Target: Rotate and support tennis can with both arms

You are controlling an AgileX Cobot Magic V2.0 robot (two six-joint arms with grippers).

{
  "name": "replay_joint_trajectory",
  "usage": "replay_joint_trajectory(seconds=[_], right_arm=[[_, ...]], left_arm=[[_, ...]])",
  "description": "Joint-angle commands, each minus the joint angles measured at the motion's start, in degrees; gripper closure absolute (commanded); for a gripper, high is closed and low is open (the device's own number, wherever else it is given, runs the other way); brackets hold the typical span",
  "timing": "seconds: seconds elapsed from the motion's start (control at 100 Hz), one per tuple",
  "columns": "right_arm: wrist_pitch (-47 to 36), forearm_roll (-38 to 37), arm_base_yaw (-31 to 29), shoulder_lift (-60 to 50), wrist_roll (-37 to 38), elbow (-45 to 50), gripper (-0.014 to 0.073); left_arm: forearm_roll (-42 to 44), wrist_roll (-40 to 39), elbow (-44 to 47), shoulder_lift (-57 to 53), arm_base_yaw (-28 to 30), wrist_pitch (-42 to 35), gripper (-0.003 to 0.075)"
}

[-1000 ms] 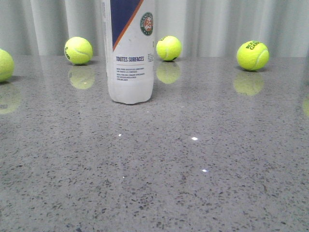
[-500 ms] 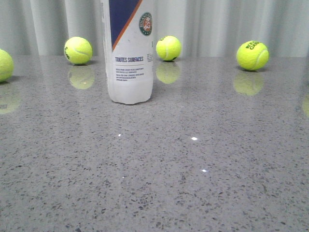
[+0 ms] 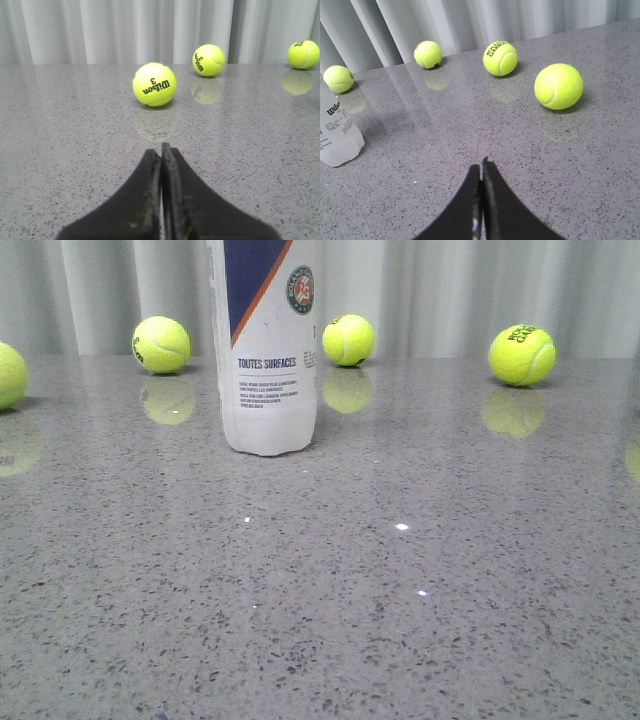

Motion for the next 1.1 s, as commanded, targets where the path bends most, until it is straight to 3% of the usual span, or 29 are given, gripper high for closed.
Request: replay_joint_trajectory(seconds=[0.0, 0.89, 1.09], right_arm=[[-4.7, -0.7, -0.3, 0.5, -0.2, -1.5, 0.0659], [-5.1, -0.7, -0.3, 0.5, -0.2, -0.4, 0.0659], [-9.8, 0.0, -4.9, 0.5, -0.9, 3.4, 0.0659]], left_arm=[[-0.5, -0.5, 2.7, -2.2, 0.2, -4.2, 0.0741], [-0.5, -0.5, 2.7, -2.2, 0.2, -4.2, 0.0741], [-0.5, -0.5, 2.7, -2.2, 0.2, -4.2, 0.0741]])
